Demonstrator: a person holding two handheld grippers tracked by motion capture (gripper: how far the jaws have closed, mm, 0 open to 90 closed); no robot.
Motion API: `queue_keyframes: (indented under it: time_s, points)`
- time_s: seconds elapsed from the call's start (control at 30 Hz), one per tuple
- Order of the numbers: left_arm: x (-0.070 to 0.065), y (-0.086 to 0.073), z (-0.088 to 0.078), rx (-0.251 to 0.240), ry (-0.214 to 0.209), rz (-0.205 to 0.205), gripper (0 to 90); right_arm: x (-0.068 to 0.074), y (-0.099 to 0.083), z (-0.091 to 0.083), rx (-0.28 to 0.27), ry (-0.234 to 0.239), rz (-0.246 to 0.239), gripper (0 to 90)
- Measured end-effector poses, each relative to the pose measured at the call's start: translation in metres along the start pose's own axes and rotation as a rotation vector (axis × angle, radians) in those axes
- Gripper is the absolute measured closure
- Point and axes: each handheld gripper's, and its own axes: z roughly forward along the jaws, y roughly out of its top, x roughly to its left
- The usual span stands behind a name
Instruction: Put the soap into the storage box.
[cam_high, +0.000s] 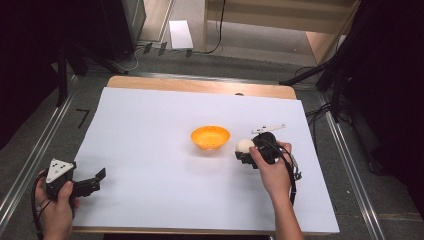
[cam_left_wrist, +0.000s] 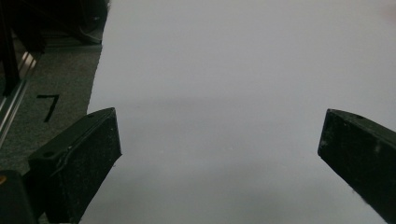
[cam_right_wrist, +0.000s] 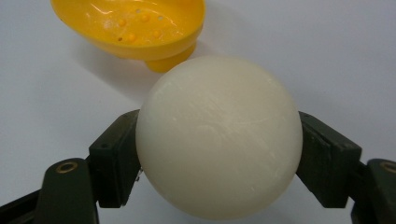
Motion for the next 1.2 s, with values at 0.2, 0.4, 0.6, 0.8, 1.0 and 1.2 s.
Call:
queue_keyframes:
  time_s: [0.2, 0.4, 0.6, 0.8, 1.0, 1.2]
  points:
    - [0.0, 0.0, 0.0, 0.002, 0.0, 0.0, 0.0, 0.002, 0.004, 0.002, 0.003, 0.004, -0.006, 24.4]
    - [0.0, 0.0, 0.0, 0.003, -0.001, -0.001, 0.0, 0.005, 0.011, 0.003, 0.005, 0.01, -0.013, 24.4]
    - [0.0, 0.0, 0.0, 0.003, -0.002, -0.001, 0.0, 0.009, 0.018, 0.005, 0.004, 0.014, -0.021, 24.4]
    - [0.0, 0.0, 0.0, 0.004, -0.003, -0.002, 0.0, 0.011, 0.022, 0.008, -0.003, 0.027, -0.03, 24.5]
    - [0.0, 0.0, 0.0, 0.004, -0.003, -0.001, 0.0, 0.017, 0.03, 0.01, -0.007, 0.037, -0.036, 24.5]
    - [0.0, 0.0, 0.001, 0.006, -0.005, -0.002, 0.0, 0.021, 0.034, 0.013, -0.006, 0.043, -0.037, 24.5]
